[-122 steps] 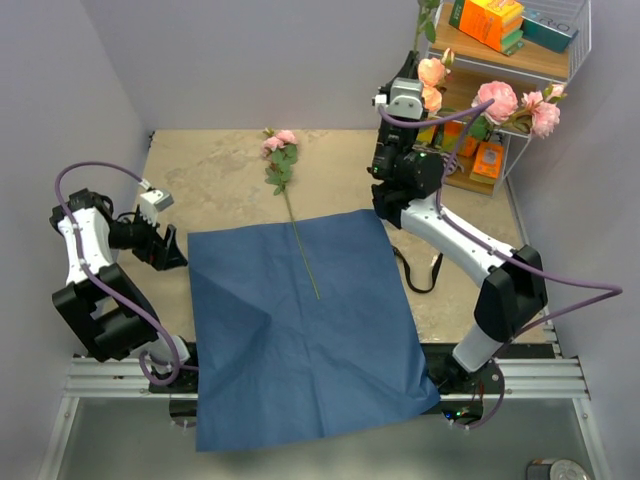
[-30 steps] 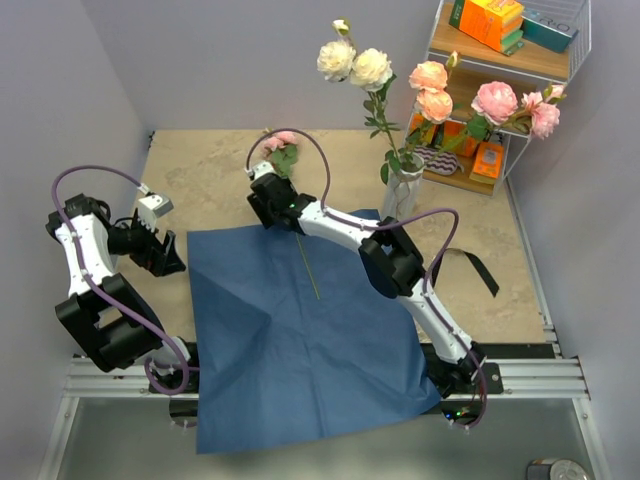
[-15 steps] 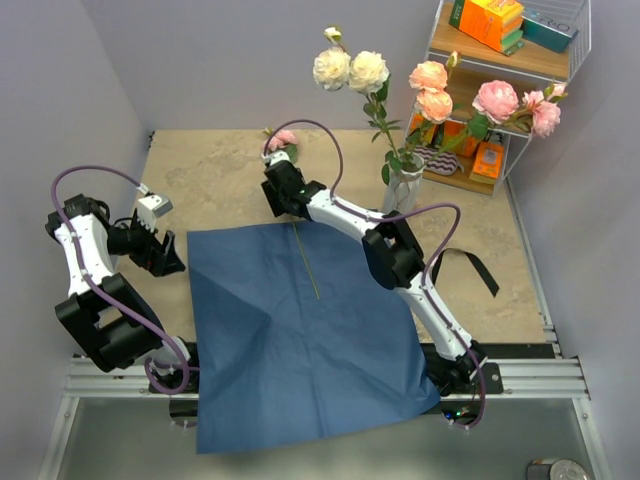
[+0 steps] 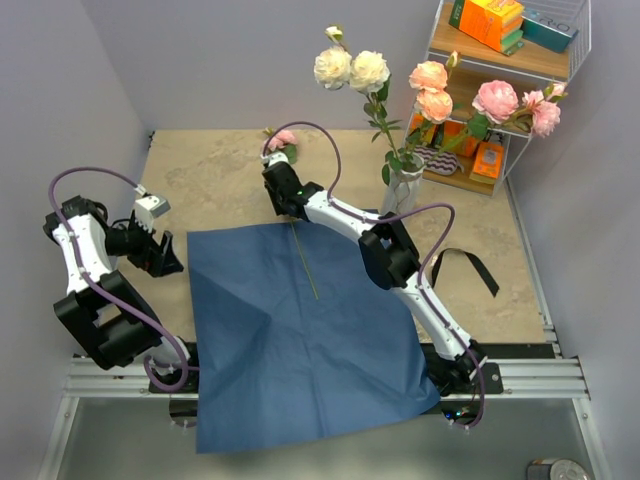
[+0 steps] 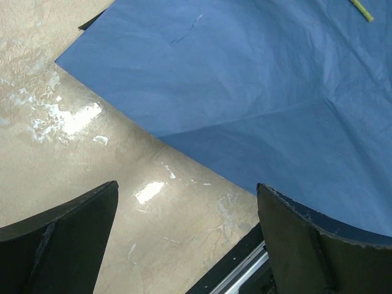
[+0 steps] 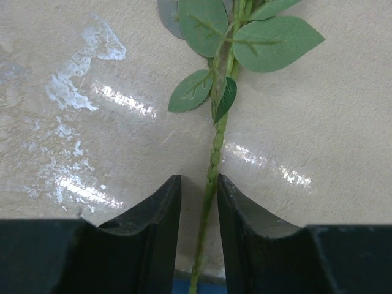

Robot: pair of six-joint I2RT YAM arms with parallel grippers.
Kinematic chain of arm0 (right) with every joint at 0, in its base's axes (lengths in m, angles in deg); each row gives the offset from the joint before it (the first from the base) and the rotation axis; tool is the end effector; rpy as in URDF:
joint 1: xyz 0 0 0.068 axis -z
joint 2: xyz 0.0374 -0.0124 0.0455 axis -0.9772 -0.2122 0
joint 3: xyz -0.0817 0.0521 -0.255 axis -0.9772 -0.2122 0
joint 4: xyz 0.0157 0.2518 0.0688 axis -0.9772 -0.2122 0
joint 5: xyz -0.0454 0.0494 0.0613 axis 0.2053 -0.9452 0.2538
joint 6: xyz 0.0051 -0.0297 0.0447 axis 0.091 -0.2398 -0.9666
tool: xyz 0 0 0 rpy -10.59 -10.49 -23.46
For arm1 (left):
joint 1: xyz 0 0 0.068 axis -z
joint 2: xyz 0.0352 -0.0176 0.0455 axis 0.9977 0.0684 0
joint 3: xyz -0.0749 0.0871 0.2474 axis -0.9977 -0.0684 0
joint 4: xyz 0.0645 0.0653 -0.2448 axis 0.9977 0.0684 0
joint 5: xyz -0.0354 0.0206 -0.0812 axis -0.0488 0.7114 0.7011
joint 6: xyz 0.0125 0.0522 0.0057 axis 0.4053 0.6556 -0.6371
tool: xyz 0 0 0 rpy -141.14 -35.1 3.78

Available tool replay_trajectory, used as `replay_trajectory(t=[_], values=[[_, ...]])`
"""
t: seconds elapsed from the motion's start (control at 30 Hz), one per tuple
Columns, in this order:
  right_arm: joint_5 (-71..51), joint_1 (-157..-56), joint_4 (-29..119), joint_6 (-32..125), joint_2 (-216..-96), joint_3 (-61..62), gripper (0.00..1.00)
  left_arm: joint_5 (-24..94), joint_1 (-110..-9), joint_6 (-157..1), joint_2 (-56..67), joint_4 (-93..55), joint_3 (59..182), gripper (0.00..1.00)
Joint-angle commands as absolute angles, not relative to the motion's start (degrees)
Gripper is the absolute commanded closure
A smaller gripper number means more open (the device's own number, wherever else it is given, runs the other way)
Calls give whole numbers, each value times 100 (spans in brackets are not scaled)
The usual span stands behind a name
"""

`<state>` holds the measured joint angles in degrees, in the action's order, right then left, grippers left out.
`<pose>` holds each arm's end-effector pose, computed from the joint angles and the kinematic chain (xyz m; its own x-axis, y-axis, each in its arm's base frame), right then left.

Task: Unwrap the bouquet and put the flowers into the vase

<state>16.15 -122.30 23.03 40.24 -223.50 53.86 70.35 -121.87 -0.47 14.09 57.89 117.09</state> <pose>0.4186 0.3965 0.1554 -0.5747 -0.2708 -0.7723 -0.3814 0.9235 -0.0400 0.2124 0.1229 0.2719 -0.7127 0.3000 -0.6341 0.5693 0.7755 -0.2729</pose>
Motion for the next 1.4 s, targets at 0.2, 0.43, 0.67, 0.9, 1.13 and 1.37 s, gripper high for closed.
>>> replay_trajectory(t=[0.2,0.43,0.67,0.9,1.13,1.37], values=[[1777,-12301,1978,4073,-22435,5433,90,7161,-12308,119,1426,5849,11947,1],[1768,-12485,2541,4301,-21522,5099,100,7187,-12343,74,1399,5849,11911,1],[1532,-12854,3882,5056,-19879,4381,100,7196,-12396,57,1303,5858,11885,1],[1285,-13013,5000,5935,-18148,3150,100,7196,-12396,92,1101,5858,11806,1],[1091,-13066,6591,6936,-16302,1340,100,7371,-12405,4,1118,5850,11867,1],[2179,-13092,8471,8185,-15123,530,100,7442,-12396,-75,1232,5858,11929,1]])
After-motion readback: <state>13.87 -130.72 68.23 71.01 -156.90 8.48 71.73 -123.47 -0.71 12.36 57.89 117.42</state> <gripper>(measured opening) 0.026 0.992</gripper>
